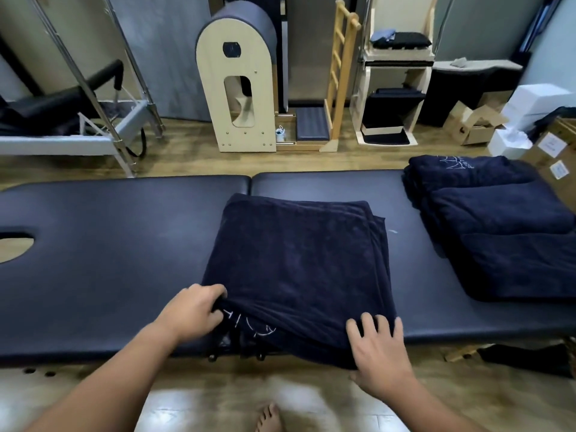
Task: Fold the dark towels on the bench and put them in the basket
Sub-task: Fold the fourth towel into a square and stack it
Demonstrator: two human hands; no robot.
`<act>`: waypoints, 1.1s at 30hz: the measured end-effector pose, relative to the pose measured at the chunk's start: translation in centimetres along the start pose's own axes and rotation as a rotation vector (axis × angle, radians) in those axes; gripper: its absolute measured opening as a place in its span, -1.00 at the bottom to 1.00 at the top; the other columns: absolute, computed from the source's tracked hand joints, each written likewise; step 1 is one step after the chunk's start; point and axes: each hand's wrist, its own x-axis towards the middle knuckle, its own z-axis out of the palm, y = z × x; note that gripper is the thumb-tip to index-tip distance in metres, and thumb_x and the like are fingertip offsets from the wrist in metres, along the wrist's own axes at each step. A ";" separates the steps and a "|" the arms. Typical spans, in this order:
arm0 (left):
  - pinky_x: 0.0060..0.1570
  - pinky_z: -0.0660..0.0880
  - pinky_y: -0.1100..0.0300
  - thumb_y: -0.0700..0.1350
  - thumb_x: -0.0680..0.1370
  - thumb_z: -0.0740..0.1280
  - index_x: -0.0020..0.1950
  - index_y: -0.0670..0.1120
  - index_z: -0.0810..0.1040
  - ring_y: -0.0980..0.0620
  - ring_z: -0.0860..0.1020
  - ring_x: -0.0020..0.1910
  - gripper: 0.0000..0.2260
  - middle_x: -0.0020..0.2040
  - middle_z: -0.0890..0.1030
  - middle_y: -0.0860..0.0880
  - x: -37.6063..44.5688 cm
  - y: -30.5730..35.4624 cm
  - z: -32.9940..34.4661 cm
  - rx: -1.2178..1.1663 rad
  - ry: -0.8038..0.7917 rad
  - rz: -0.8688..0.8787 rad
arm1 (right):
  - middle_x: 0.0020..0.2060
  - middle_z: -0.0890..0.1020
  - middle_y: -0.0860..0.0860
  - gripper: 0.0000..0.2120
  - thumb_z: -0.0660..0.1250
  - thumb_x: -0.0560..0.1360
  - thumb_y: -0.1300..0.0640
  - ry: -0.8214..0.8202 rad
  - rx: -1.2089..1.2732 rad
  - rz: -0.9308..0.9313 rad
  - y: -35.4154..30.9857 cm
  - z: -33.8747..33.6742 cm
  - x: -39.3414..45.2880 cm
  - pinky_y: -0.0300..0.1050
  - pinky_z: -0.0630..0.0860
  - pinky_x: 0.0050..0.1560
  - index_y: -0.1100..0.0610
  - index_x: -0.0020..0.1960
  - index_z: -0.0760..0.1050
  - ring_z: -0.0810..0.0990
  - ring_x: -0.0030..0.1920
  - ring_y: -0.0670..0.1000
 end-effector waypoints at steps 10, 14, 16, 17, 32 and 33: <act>-0.03 0.46 0.17 -0.17 0.46 0.40 0.09 0.06 0.62 0.01 0.58 -0.09 -0.76 -0.11 0.65 0.07 7.5 0.6 -6.4 -0.335 0.191 -0.171 | -0.07 0.53 0.03 -0.70 0.33 0.32 0.07 0.186 0.011 0.039 4.3 -9.9 9.8 0.01 0.37 -0.22 0.07 0.03 0.42 0.56 -0.09 0.17; 0.00 0.40 0.21 -0.19 0.48 0.41 0.11 0.06 0.61 0.03 0.58 -0.07 -0.76 0.00 0.66 0.05 14.5 -0.6 -9.6 -0.422 0.262 -0.148 | -0.03 0.59 0.00 -0.67 0.30 0.39 0.03 0.121 0.137 0.081 6.2 -14.6 16.6 0.00 0.37 -0.12 0.04 0.13 0.40 0.59 -0.01 0.13; 0.05 0.40 0.18 -0.16 0.52 0.41 0.16 0.03 0.61 0.00 0.56 -0.02 -0.77 0.05 0.65 0.01 18.3 -1.3 -10.2 -0.424 0.241 -0.141 | -0.07 0.58 0.00 -0.65 0.31 0.38 0.06 0.037 0.196 0.118 7.2 -16.8 19.8 -0.02 0.38 -0.13 -0.01 0.15 0.38 0.57 -0.06 0.14; 0.09 0.41 0.16 -0.15 0.54 0.40 0.18 0.01 0.61 -0.03 0.55 0.02 -0.78 0.09 0.65 -0.01 20.5 -1.7 -10.3 -0.417 0.242 -0.144 | -0.09 0.56 0.00 -0.65 0.31 0.38 0.07 -0.003 0.215 0.145 7.6 -17.7 21.8 -0.02 0.38 -0.12 -0.03 0.15 0.37 0.53 -0.09 0.14; 0.37 0.05 -0.55 0.54 0.48 -0.14 0.46 0.54 -0.31 -0.12 -0.46 0.56 -0.40 0.58 -0.46 0.15 25.5 -1.2 -2.0 0.003 -0.052 -0.049 | 0.59 -0.33 -0.14 -0.31 -0.05 0.55 -0.43 -0.252 0.468 0.363 3.6 -11.2 29.6 0.62 0.03 0.36 -0.36 0.53 -0.36 -0.28 0.56 0.34; 0.39 0.08 -0.53 0.54 0.47 -0.12 0.47 0.53 -0.31 -0.14 -0.45 0.56 -0.38 0.57 -0.49 0.13 25.7 -1.4 -1.9 -0.026 -0.042 -0.079 | 0.59 -0.36 -0.10 -0.29 -0.05 0.54 -0.45 -0.274 0.500 0.432 3.9 -11.3 29.8 0.62 0.05 0.36 -0.37 0.52 -0.38 -0.28 0.56 0.36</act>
